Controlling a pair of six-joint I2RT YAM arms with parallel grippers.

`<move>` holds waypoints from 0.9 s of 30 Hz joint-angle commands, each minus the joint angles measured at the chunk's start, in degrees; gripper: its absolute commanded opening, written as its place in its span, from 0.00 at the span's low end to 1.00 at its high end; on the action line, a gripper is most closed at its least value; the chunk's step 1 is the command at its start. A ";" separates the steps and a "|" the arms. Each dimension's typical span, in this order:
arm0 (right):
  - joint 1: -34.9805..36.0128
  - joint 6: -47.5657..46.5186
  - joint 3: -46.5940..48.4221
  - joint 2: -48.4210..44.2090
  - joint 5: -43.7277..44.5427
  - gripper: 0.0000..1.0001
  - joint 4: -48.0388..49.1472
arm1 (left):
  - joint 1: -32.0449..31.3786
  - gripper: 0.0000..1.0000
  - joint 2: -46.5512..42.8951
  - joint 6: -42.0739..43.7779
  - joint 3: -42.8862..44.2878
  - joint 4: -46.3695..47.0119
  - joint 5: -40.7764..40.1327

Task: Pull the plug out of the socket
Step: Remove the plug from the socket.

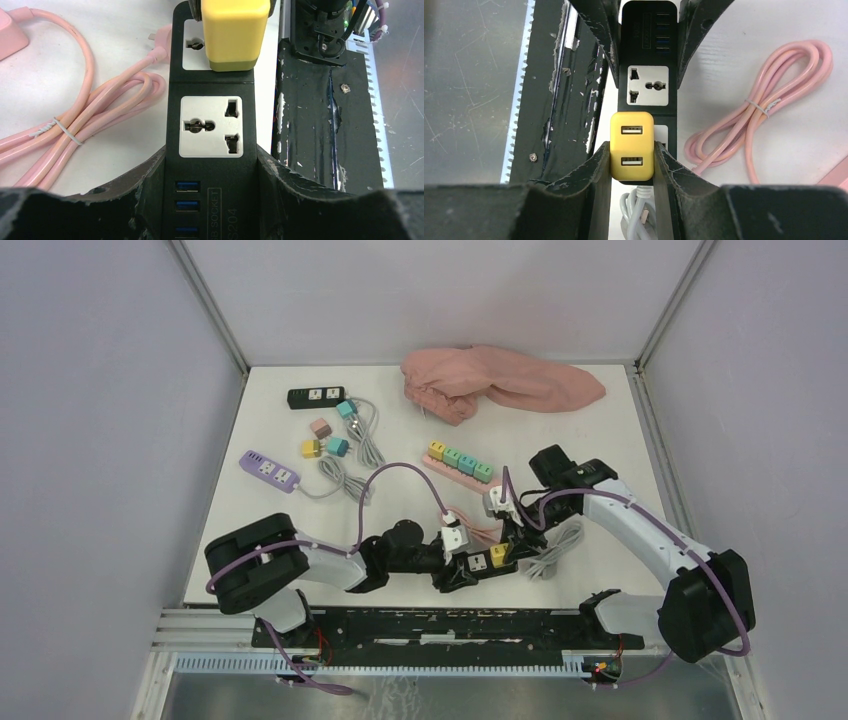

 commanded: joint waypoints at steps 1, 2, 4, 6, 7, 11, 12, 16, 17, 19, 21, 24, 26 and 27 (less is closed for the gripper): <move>0.80 10.25 2.57 0.13 -1.09 0.01 3.58 | 0.34 0.03 0.96 0.60 2.15 3.44 0.05; 0.81 11.95 3.12 0.14 -0.07 0.01 4.20 | 0.33 0.03 0.96 0.59 2.06 3.44 0.10; 0.84 14.33 3.88 0.17 2.25 0.01 4.99 | 0.34 0.03 0.97 0.67 2.10 3.36 0.01; 0.65 15.84 4.80 0.25 4.69 0.01 5.09 | 0.32 0.03 0.90 0.75 1.98 3.12 -0.08; 0.38 16.02 5.28 0.33 5.54 0.01 4.64 | 0.34 0.03 0.78 0.83 1.94 2.97 -0.12; -1.61 15.31 6.20 -0.01 6.48 0.01 2.65 | 0.29 0.03 -0.13 1.11 1.30 2.61 -0.68; -2.08 14.87 6.26 -0.27 6.57 0.01 2.16 | 0.31 0.03 -0.41 1.18 1.06 2.57 -0.79; -3.69 12.96 6.20 -1.37 6.15 0.01 0.76 | 0.33 0.03 -1.62 1.55 0.18 2.32 -1.36; -4.02 12.10 6.18 -1.48 5.70 0.01 0.18 | 0.39 0.03 -1.84 1.62 0.05 2.35 -1.52; -4.18 9.66 6.03 -1.77 4.29 0.01 -1.30 | 0.38 0.03 -2.20 1.73 -0.12 2.15 -1.59; -4.27 5.58 5.29 -1.99 1.81 0.01 -3.25 | 0.43 0.03 -2.26 1.73 -0.09 2.12 -1.64; -4.25 -3.09 3.13 -2.45 -2.31 0.01 -6.39 | 0.42 0.03 -2.33 1.73 -0.13 2.12 -1.55; -4.23 -6.17 1.76 -3.15 -3.73 0.01 -6.87 | 0.43 0.03 -2.26 1.73 -0.14 2.12 -1.51; -4.26 -7.37 1.11 -3.43 -4.49 0.01 -6.93 | 0.42 0.03 -2.17 1.73 -0.17 2.17 -1.51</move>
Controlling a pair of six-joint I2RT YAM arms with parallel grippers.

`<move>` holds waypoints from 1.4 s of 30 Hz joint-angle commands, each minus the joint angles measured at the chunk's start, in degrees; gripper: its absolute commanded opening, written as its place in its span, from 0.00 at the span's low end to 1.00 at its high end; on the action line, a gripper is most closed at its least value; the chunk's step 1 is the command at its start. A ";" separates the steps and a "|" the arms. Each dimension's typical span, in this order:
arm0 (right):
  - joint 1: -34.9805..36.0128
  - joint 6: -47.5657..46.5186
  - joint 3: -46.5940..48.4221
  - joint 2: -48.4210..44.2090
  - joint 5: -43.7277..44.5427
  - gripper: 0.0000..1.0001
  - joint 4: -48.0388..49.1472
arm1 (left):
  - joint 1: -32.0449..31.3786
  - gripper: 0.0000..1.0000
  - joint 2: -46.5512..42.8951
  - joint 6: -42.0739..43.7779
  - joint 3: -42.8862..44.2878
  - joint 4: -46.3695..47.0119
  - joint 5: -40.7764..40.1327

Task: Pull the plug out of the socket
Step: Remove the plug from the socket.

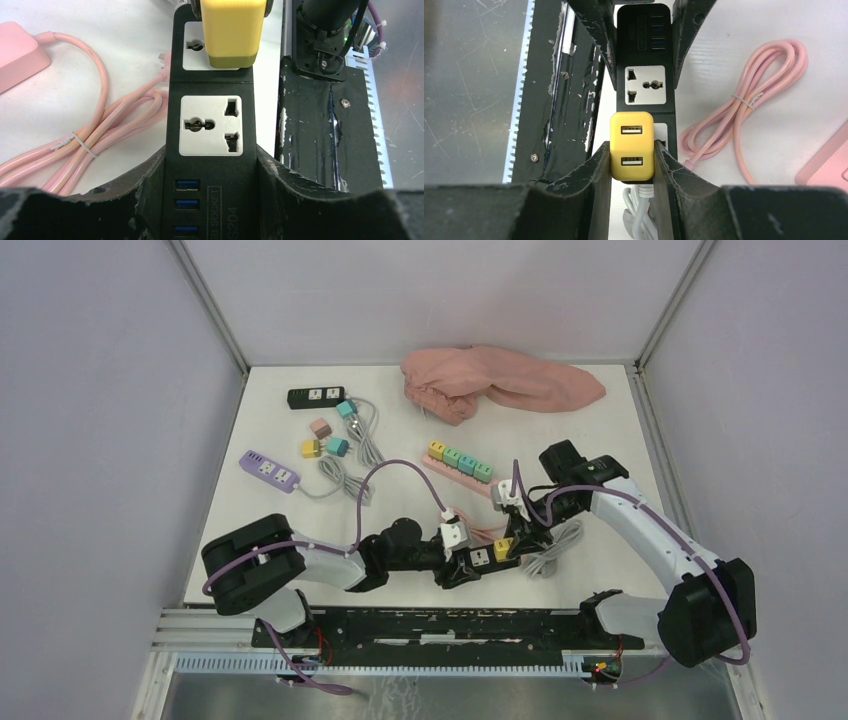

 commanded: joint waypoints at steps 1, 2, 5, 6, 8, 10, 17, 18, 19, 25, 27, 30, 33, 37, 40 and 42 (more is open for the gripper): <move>-0.79 -9.91 -2.34 -3.01 -5.19 0.00 -4.24 | 0.08 0.03 -1.23 1.71 -0.50 0.45 -0.42; -0.79 -10.92 -2.75 -3.19 -5.65 0.00 -4.37 | 0.14 0.03 -1.07 1.64 -0.38 0.60 -0.34; -0.42 -12.11 -3.54 -3.15 -7.48 0.00 -4.09 | 0.12 0.03 -0.18 1.37 -0.01 1.02 0.03; 0.00 -10.62 -3.58 -3.09 -7.48 0.00 -3.17 | 0.16 0.03 0.22 1.28 0.33 1.08 0.30; 1.77 -5.75 -3.66 -3.07 -6.30 0.00 0.37 | 0.15 0.03 1.01 1.08 0.77 1.25 0.65; 4.30 -0.07 -3.76 -3.25 -3.69 0.00 4.68 | 0.13 0.03 1.93 0.86 1.51 1.45 0.89; 6.61 13.64 -0.03 -1.75 5.43 0.00 11.04 | 0.14 0.03 3.04 0.57 2.27 1.12 0.92; 6.44 14.39 0.65 -1.83 6.60 0.00 10.83 | 0.14 0.03 3.08 0.61 2.24 1.04 0.86; 6.13 14.54 1.05 -2.08 7.63 0.00 10.55 | 0.10 0.03 3.00 0.63 2.29 0.83 0.82; -0.19 13.41 1.34 -5.19 9.20 0.00 8.33 | 0.22 0.03 1.71 1.16 1.38 -0.08 0.08; -1.93 11.45 1.36 -6.25 8.80 0.00 6.25 | 0.23 0.03 1.28 1.27 0.96 -0.05 -0.12; -3.93 6.13 1.82 -6.80 5.59 0.00 2.06 | 0.23 0.03 0.50 1.28 0.31 -0.04 -0.39; -4.37 -2.96 2.02 -6.71 -2.06 0.00 -5.01 | 0.30 0.03 -0.21 1.36 -0.25 0.03 -0.59; -4.36 -14.27 -0.44 -5.40 -10.47 0.00 -10.94 | 0.32 0.03 -0.10 1.11 -0.44 0.79 -0.31; -3.79 -16.50 -0.90 -4.14 -13.48 0.00 -12.07 | 0.31 0.03 0.80 0.56 0.00 1.65 0.26; -2.58 -14.59 -0.71 -3.68 -13.59 0.00 -10.42 | 0.32 0.03 1.61 0.26 0.56 1.94 0.65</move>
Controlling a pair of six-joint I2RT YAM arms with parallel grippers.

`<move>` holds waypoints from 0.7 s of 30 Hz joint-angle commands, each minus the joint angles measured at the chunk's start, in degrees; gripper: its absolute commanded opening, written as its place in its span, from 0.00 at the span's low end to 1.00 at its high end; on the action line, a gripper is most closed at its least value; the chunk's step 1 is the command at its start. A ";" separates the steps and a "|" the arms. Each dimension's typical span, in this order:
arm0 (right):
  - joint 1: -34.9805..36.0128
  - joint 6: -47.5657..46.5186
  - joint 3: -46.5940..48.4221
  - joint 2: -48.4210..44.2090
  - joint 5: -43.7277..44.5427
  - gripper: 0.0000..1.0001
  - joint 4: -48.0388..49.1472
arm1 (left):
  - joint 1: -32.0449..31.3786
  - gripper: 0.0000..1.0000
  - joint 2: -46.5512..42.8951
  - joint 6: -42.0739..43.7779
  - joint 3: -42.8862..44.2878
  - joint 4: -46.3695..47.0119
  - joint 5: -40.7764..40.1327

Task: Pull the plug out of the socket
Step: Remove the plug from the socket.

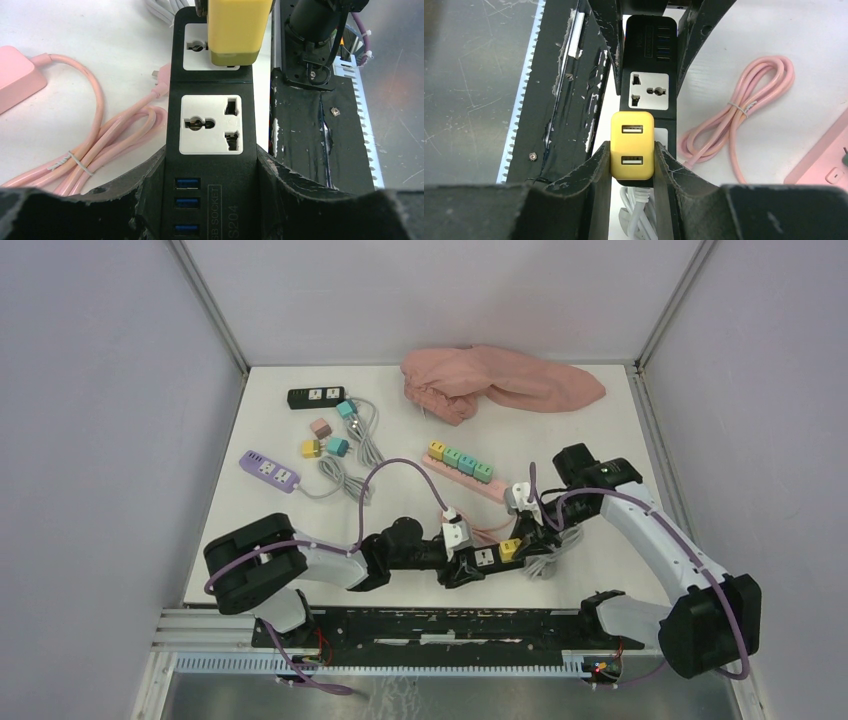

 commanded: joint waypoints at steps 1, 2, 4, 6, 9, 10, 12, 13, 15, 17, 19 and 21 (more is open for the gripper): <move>2.13 -0.42 0.56 0.35 -8.32 0.00 -2.16 | 0.60 0.03 1.46 0.16 -0.03 0.05 -0.49; 2.94 3.78 0.20 0.01 -7.07 0.00 2.75 | 0.60 0.03 1.89 -0.02 0.39 0.03 -0.23; 5.19 15.88 -0.91 -1.09 -2.43 0.00 11.45 | 0.59 0.03 2.78 -0.21 1.12 -0.22 0.09; 6.62 23.65 -1.26 -1.99 2.44 0.00 17.66 | 0.56 0.03 3.37 -0.31 1.65 -0.40 0.16; 6.75 26.86 1.12 -2.10 7.26 0.00 17.98 | 0.56 0.03 3.78 -0.31 1.94 -0.58 0.12; 6.76 27.47 1.95 -2.05 9.02 0.00 17.44 | 0.58 0.03 3.81 -0.31 1.91 -0.67 0.06; 5.90 27.58 2.98 -2.48 11.68 0.00 16.47 | 0.60 0.03 3.84 -0.26 1.80 -0.82 -0.11; 5.12 27.46 3.15 -3.00 12.36 0.00 16.14 | 0.59 0.03 3.76 -0.20 1.76 -0.96 -0.20; 2.94 26.48 3.30 -4.39 12.82 0.00 14.95 | 0.53 0.03 3.65 -0.06 1.60 -1.22 -0.44; 1.39 24.41 3.67 -5.24 11.94 0.00 12.85 | 0.56 0.03 3.37 0.11 1.32 -1.34 -0.62; 0.26 22.38 4.20 -5.53 10.09 0.00 10.56 | 0.67 0.03 2.99 0.13 1.11 -1.33 -0.69; -0.37 20.86 4.71 -5.39 7.73 0.00 8.81 | 0.77 0.03 1.93 0.13 0.92 -1.65 -1.09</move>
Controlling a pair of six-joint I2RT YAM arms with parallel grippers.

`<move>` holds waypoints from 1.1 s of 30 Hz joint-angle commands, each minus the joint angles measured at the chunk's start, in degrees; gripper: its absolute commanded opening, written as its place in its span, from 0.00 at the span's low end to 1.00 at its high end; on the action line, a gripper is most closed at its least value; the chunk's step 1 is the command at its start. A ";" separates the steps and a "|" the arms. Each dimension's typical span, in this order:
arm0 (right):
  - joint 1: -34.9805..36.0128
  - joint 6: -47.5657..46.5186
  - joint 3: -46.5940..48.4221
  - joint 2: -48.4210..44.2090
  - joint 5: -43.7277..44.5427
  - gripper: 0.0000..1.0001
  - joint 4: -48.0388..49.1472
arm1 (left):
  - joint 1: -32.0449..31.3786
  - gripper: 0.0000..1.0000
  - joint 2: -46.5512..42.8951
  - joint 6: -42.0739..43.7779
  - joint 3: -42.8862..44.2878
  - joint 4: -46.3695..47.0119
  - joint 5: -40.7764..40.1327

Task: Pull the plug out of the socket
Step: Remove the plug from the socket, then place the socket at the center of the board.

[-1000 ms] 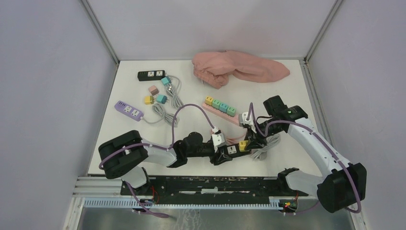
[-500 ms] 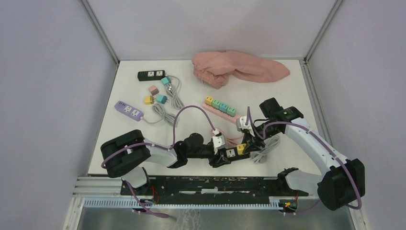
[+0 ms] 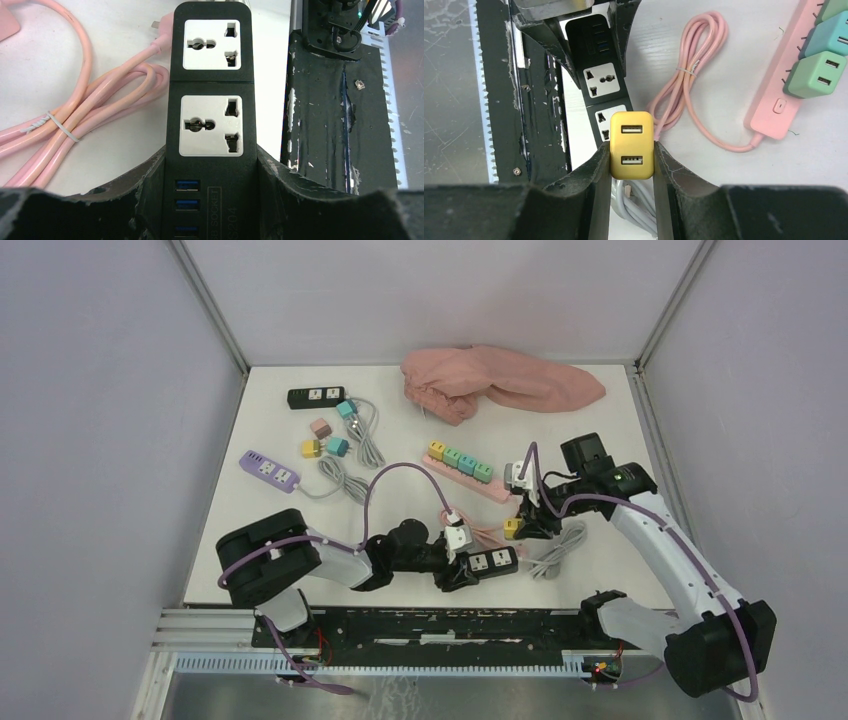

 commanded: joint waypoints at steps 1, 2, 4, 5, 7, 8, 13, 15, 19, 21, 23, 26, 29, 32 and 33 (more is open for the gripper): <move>-1.48 -3.41 3.47 -1.03 -4.29 0.00 -4.27 | 0.54 0.03 -2.90 0.09 0.63 1.46 -1.77; -1.66 -3.38 3.61 -0.88 -4.66 0.00 -4.51 | 0.72 0.03 -3.91 -0.04 0.34 0.63 -2.57; -2.23 -2.37 3.81 -0.81 -4.00 0.00 -3.74 | 1.53 0.03 -7.16 -1.37 0.15 -1.83 -4.10; -2.52 -0.85 3.82 -0.99 -2.85 0.00 -2.52 | 2.23 0.03 -8.88 -2.20 0.09 -3.41 -4.50; -3.58 3.24 3.60 -1.78 0.27 0.00 0.36 | 4.72 0.03 -12.99 -4.77 -0.13 -7.05 -4.71; -4.27 5.21 3.64 -2.34 2.10 0.00 1.86 | 5.96 0.03 -15.03 -5.84 -0.29 -8.50 -4.71; -9.12 13.67 3.26 -4.34 7.31 0.00 8.29 | 12.01 0.03 -26.15 -9.62 -0.48 -16.91 -4.87; -10.79 15.76 2.35 -4.58 9.15 0.00 10.15 | 13.85 0.03 -30.53 -10.68 0.87 -21.76 -6.22; -12.76 17.71 1.46 -4.71 11.12 0.00 12.01 | 16.77 0.03 -39.13 -11.62 4.78 -30.41 -12.04; -13.41 17.86 1.39 -5.07 11.19 0.00 12.05 | 17.91 0.03 -43.04 -11.55 6.80 -33.67 -16.21; -13.81 17.84 1.29 -5.48 11.27 0.00 12.05 | 18.96 0.03 -46.75 -11.69 8.00 -36.04 -20.87; -14.08 17.73 1.17 -5.66 11.17 0.00 11.93 | 20.40 0.03 -51.39 -12.92 8.83 -38.22 -27.14; -14.05 17.73 1.09 -5.63 10.77 0.00 11.94 | 21.86 0.03 -54.19 -13.68 9.42 -40.26 -34.05; -14.09 17.60 0.96 -5.70 10.81 0.00 11.88 | 23.12 0.03 -55.41 -14.65 9.36 -41.77 -40.54; -14.14 17.56 0.92 -5.72 10.74 0.00 11.95 | 23.58 0.03 -55.70 -15.04 9.20 -42.08 -42.03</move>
